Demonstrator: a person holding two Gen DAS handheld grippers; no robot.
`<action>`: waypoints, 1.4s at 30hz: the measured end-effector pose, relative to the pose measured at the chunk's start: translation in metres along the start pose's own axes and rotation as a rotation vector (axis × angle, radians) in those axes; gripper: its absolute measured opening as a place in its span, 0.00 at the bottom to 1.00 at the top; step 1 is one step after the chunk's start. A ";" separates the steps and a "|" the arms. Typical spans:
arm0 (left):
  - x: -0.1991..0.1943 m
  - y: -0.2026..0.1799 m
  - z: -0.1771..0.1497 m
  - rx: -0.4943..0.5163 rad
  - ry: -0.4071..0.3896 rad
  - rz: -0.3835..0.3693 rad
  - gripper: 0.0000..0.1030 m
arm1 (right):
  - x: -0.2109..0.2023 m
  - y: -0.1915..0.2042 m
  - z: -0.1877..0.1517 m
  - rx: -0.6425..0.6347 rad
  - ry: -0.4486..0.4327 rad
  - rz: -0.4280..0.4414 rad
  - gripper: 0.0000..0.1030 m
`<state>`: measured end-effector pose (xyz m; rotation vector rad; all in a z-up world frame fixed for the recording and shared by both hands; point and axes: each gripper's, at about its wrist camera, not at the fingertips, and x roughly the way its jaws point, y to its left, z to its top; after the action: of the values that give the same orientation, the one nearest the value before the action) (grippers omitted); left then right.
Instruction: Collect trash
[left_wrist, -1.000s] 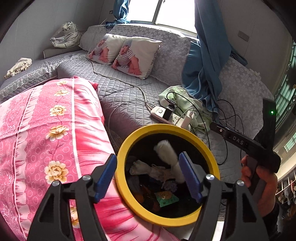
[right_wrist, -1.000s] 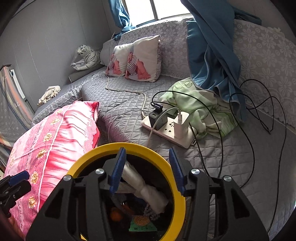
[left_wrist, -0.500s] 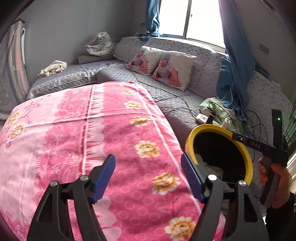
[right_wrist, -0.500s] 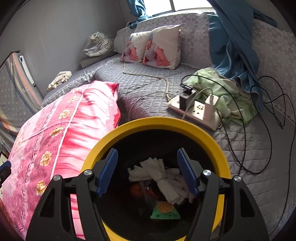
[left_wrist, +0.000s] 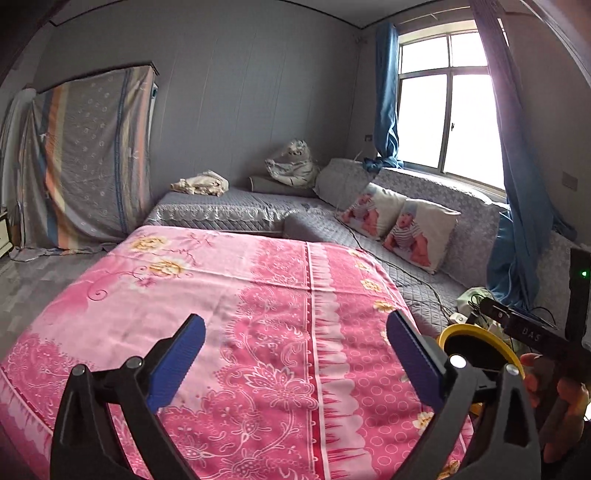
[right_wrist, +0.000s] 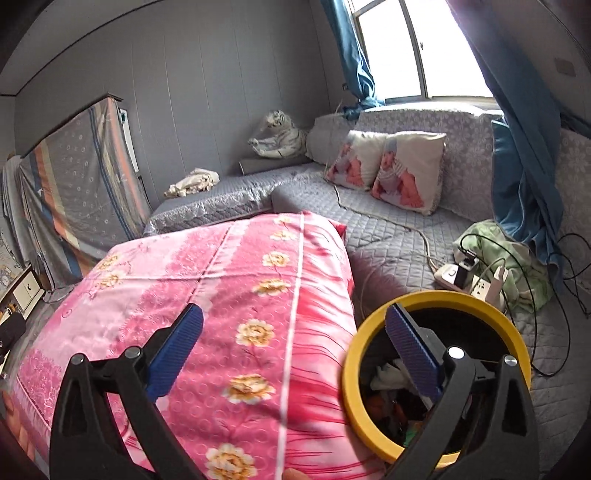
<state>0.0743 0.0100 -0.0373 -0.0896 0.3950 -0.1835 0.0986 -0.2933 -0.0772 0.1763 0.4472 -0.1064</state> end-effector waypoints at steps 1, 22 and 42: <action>-0.008 0.000 0.003 0.009 -0.015 0.017 0.92 | -0.007 0.008 0.002 -0.003 -0.011 -0.004 0.92; -0.085 -0.009 -0.002 -0.022 -0.164 0.056 0.92 | -0.089 0.049 -0.011 -0.014 -0.212 -0.028 0.92; -0.080 -0.011 -0.003 -0.027 -0.147 0.045 0.92 | -0.072 0.049 -0.022 -0.009 -0.152 -0.019 0.92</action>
<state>-0.0016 0.0145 -0.0086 -0.1198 0.2532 -0.1260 0.0318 -0.2370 -0.0576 0.1538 0.2975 -0.1355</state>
